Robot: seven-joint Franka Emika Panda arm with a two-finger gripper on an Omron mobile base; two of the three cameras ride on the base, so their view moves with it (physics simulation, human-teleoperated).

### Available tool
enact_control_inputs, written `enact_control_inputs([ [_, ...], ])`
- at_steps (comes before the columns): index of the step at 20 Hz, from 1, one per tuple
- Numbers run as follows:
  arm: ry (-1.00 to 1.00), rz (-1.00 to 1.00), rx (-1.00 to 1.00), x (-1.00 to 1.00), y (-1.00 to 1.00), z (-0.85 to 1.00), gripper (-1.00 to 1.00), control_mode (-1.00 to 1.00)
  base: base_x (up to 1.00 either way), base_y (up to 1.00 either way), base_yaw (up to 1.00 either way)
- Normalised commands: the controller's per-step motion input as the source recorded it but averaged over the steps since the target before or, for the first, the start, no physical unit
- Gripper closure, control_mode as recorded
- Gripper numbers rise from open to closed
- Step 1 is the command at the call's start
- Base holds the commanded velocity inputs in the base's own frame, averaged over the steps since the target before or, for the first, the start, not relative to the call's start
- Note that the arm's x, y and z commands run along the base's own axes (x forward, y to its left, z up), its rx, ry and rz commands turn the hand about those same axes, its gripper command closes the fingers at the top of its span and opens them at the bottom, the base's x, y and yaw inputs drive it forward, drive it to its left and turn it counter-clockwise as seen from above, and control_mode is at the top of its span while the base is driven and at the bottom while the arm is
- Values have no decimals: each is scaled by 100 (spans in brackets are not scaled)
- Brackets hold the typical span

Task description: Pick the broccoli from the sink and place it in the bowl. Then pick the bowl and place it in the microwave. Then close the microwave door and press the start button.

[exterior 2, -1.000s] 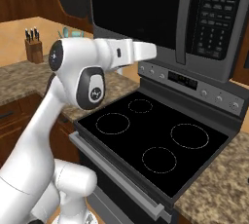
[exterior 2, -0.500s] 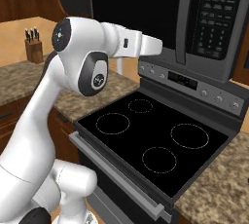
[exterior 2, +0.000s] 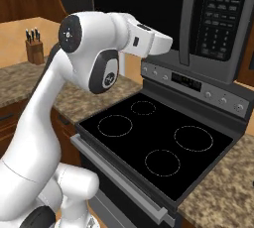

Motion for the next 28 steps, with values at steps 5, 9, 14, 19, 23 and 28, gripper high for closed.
enact_control_inputs([
  [5,-6,0,4,9,-10,-1,100,-100,0,0,0],
  [9,-5,0,2,9,-8,-6,100,-100,0,0,0],
  [14,-5,0,1,12,-21,-8,100,-100,0,0,0],
  [19,-3,0,3,0,-49,-6,100,-100,0,0,0],
  [23,-2,0,3,-6,-46,0,100,-100,0,0,0],
  [28,0,0,0,0,-23,-20,100,-100,0,0,0],
])
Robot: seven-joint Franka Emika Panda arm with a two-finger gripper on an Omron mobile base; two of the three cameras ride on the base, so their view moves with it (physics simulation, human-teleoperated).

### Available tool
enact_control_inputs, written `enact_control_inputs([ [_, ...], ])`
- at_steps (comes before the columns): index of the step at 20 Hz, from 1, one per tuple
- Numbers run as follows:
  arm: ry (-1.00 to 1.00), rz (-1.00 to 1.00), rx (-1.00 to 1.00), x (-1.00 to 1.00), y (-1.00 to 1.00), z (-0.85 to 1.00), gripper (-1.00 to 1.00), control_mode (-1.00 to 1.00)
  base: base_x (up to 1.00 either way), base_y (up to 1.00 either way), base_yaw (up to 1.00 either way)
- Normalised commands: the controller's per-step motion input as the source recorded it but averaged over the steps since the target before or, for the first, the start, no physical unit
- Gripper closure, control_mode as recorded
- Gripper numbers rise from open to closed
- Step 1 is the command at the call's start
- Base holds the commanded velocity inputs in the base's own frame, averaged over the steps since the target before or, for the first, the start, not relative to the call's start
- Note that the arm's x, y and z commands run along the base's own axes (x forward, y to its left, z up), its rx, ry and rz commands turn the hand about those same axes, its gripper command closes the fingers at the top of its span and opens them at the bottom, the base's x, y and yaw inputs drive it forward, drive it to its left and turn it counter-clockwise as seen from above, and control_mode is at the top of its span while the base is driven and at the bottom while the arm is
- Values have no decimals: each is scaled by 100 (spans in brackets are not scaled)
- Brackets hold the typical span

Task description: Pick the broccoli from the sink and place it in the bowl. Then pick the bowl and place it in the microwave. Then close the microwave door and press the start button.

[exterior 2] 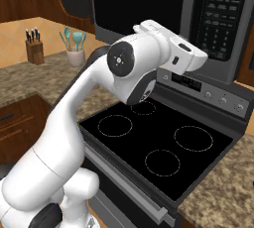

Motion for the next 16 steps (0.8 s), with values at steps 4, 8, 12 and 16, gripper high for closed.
enact_control_inputs([
  [4,0,0,0,0,-1,-27,100,-100,0,0,0],
  [8,0,0,0,12,0,-16,100,-100,0,0,0],
  [12,0,0,0,18,-6,-11,100,-100,0,0,0],
  [16,0,0,1,4,-31,0,100,-100,0,0,0],
])
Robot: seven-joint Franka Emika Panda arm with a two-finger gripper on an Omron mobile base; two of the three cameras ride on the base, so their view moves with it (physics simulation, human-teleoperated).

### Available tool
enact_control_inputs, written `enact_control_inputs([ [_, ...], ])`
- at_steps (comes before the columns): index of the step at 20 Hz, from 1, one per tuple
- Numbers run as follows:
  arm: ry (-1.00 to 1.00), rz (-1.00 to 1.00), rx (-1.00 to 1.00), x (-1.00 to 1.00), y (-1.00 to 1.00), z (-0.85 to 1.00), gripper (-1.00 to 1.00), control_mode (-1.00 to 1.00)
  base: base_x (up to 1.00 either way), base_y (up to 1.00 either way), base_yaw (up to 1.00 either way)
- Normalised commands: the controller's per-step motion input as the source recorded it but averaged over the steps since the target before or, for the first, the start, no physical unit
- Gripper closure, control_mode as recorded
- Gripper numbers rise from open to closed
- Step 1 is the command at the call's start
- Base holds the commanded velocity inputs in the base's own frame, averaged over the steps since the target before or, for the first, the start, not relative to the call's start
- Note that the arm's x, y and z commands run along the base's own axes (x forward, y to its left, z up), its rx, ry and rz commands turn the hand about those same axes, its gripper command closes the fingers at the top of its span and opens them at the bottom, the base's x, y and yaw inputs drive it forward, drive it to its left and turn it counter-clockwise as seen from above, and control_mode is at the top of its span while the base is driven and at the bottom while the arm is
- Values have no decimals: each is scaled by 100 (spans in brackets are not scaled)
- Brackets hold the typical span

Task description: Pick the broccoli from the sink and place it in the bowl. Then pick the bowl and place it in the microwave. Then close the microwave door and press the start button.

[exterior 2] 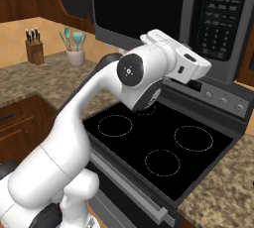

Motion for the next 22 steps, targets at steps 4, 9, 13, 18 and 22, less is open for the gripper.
enact_control_inputs([
  [4,0,0,2,0,-38,0,100,-100,0,0,0],
  [9,0,0,0,2,-17,-6,100,-100,0,0,0],
  [13,0,0,0,12,-2,-20,100,-100,0,0,0],
  [18,0,0,0,12,0,-17,100,-100,0,0,0],
  [22,0,0,0,12,-1,-1,100,-100,0,0,0],
])
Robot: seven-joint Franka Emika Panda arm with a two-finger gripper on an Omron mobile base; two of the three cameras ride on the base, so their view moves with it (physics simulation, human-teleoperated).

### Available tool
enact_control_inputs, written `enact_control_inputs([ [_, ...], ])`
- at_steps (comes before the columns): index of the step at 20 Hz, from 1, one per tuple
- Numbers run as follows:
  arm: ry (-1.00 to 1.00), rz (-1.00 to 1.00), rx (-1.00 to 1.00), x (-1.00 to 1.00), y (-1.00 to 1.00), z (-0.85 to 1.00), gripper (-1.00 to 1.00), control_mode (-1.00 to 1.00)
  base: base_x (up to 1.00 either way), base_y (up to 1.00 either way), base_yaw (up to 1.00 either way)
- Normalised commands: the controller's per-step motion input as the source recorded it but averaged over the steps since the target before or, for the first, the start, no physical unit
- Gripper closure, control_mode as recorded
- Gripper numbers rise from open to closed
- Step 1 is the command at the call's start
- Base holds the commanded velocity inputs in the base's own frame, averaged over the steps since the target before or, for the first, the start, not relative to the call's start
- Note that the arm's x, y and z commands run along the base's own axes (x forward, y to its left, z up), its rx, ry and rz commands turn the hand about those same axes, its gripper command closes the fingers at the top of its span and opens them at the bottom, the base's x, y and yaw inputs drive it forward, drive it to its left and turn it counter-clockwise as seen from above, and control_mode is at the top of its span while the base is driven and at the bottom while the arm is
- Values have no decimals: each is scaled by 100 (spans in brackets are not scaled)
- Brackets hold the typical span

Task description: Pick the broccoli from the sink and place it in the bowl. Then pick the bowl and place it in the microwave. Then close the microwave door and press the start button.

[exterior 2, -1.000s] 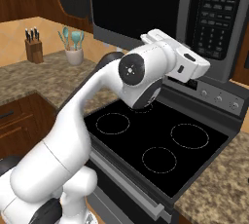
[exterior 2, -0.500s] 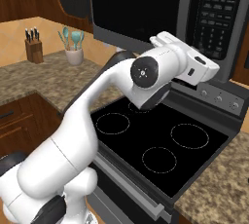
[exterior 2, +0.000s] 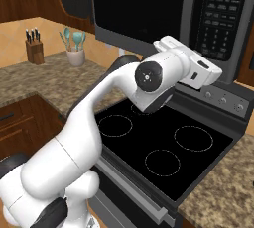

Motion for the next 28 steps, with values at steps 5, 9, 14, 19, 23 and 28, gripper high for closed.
enact_control_inputs([
  [5,0,0,0,12,-3,0,100,-100,0,0,0],
  [9,0,0,0,13,-6,0,100,-100,0,0,0],
  [14,0,0,0,20,-5,-2,100,-100,0,0,0],
  [19,0,0,0,21,-10,-3,100,-100,0,0,0],
  [23,0,0,0,14,-21,-3,100,-100,0,0,0],
  [28,0,0,0,10,-6,-9,100,-100,0,0,0],
])
